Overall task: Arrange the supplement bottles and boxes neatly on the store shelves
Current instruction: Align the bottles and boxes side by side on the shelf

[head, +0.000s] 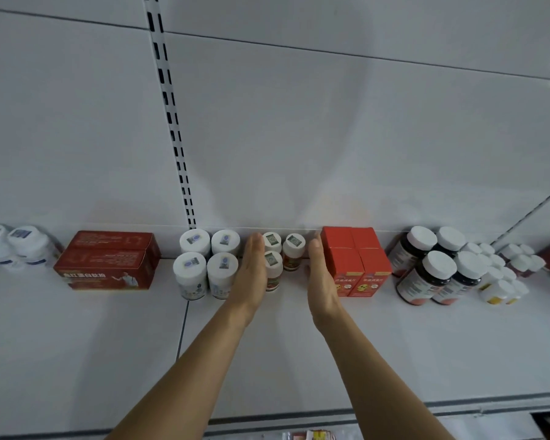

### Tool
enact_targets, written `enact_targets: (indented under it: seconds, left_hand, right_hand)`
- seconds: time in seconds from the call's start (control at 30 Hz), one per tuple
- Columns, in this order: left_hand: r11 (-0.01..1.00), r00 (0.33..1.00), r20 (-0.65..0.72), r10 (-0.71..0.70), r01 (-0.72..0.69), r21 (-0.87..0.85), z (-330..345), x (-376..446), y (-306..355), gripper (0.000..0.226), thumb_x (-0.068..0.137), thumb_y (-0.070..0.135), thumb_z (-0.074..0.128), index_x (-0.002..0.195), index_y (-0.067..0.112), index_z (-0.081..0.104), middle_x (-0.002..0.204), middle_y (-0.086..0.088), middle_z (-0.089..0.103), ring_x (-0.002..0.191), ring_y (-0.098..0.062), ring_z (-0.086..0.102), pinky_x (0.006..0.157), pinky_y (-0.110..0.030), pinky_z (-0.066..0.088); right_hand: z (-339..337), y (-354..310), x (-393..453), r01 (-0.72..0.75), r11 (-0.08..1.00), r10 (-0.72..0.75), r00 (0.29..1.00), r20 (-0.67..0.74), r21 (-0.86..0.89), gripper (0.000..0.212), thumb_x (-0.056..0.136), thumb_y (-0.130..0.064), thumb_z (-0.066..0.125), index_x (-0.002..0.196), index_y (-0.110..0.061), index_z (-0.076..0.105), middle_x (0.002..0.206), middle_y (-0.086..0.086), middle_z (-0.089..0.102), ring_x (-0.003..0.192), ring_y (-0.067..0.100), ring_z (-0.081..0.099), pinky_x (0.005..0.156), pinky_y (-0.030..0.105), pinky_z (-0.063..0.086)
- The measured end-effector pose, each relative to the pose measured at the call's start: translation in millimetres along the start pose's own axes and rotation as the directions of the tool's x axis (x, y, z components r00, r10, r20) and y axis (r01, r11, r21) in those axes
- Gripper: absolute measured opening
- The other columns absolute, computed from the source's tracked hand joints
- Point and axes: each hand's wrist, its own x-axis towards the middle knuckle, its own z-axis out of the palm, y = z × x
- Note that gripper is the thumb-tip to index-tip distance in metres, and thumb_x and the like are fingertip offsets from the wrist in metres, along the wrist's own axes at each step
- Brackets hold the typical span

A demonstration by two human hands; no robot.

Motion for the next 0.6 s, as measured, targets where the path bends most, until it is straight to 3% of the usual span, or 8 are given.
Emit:
enact_targets:
  seconds: [0.1,0.17,0.33,0.47,0.6]
  left_hand:
    - [0.999,0.999,-0.014,0.029,-0.030,-0.044,4,-6,6,0.048,0.105,0.055,0.023,0.119,0.034,0.063,0.109,0.028,0.069,0.105,0.021,0.055,0.089,-0.002,0.040]
    - [0.998,0.999,-0.021,0.031,-0.032,-0.053,6,-9,11,0.041,0.107,0.046,0.021,0.102,0.037,0.061,0.085,0.040,0.067,0.086,0.029,0.055,0.074,0.004,0.039]
    - [0.998,0.999,-0.035,-0.014,0.012,-0.059,6,-5,5,0.045,0.107,0.048,0.021,0.103,0.036,0.064,0.092,0.039,0.068,0.093,0.027,0.056,0.090,-0.009,0.038]
    - [0.999,0.999,-0.024,-0.039,0.038,-0.021,5,-3,1,0.045,0.106,0.050,0.021,0.099,0.040,0.064,0.085,0.041,0.066,0.087,0.030,0.054,0.087,-0.010,0.036]
    - [0.998,0.998,-0.023,-0.065,0.065,-0.010,4,3,-5,0.048,0.102,0.060,0.022,0.105,0.042,0.066,0.092,0.037,0.067,0.094,0.025,0.052,0.090,-0.013,0.036]
  right_hand:
    - [3,6,6,-0.075,0.996,0.076,0.997,-0.014,0.040,0.102,0.073,-0.093,0.038,0.156,-0.033,0.032,0.161,-0.010,0.034,0.149,0.007,0.028,0.124,0.043,0.022]
    - [1,10,8,-0.090,0.994,0.090,0.996,-0.002,0.054,0.101,0.073,-0.092,0.039,0.154,-0.033,0.035,0.159,-0.010,0.037,0.147,0.007,0.030,0.124,0.043,0.023]
    - [-1,21,16,-0.121,0.992,0.118,0.991,0.068,0.033,0.107,0.070,-0.097,0.038,0.156,-0.034,0.030,0.162,-0.014,0.031,0.150,0.004,0.023,0.126,0.043,0.017]
    - [-2,27,21,-0.128,0.991,0.123,0.989,0.083,0.049,0.097,0.078,-0.089,0.036,0.157,-0.034,0.027,0.163,-0.014,0.029,0.150,0.003,0.021,0.126,0.042,0.015]
    - [-2,31,23,-0.131,0.990,0.127,0.989,0.078,0.054,0.096,0.079,-0.087,0.037,0.158,-0.032,0.027,0.163,-0.014,0.027,0.150,0.002,0.020,0.126,0.041,0.015]
